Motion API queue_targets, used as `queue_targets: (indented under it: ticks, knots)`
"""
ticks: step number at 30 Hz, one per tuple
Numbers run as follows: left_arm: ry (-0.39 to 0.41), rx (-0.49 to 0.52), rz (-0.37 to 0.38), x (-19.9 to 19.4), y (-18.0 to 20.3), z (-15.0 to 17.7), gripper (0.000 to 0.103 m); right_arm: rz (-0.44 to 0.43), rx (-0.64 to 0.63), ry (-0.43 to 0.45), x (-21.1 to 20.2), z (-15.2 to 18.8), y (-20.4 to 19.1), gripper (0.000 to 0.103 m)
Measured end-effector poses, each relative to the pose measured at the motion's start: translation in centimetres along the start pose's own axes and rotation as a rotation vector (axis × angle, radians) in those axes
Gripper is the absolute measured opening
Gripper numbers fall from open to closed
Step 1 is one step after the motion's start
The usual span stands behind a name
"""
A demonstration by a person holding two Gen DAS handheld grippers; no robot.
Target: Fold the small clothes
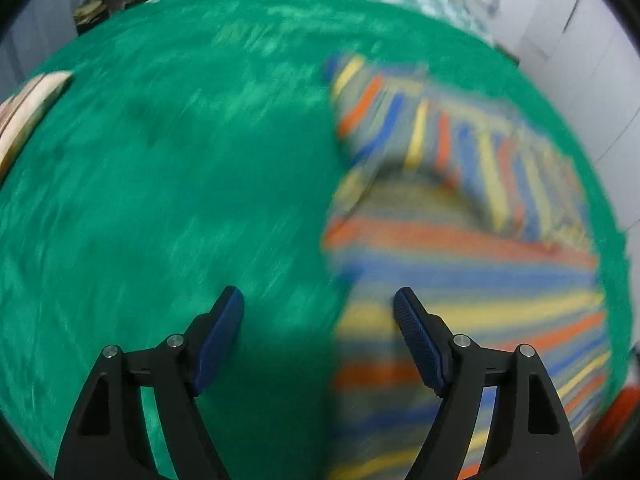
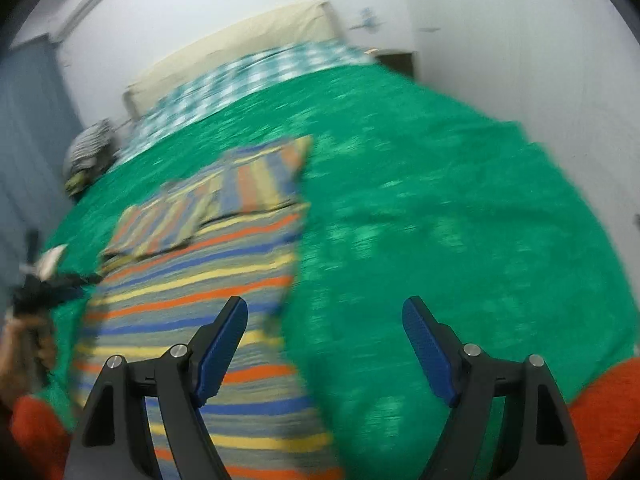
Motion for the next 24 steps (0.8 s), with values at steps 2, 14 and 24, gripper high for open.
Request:
queue_targets:
  ticks: [2, 14, 24]
  knots:
    - [0.058, 0.031, -0.010, -0.7, -0.2, 2.4, 0.080, -0.072, -0.031, -0.037, 0.5, -0.1, -1.6, 0.079]
    - [0.179, 0.018, -0.035, -0.6, 0.4, 4.4, 0.091, -0.378, 0.136, -0.310, 18.5, -14.0, -7.2, 0.058]
    - [0.189, 0.016, -0.013, -0.4, -0.5, 4.5, 0.094, -0.231, 0.115, -0.402, 26.3, -13.7, -9.2, 0.003]
Point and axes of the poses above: each gripper's, at about its wrist camera, not at the fingertips, and x roughly the way its jaws point, y to its right, z to its underside, the point moved 1 cm from there along x, roughly the way its jaws point, and after that the axes turned 7 degrees about -z, right-handed, at the moved point
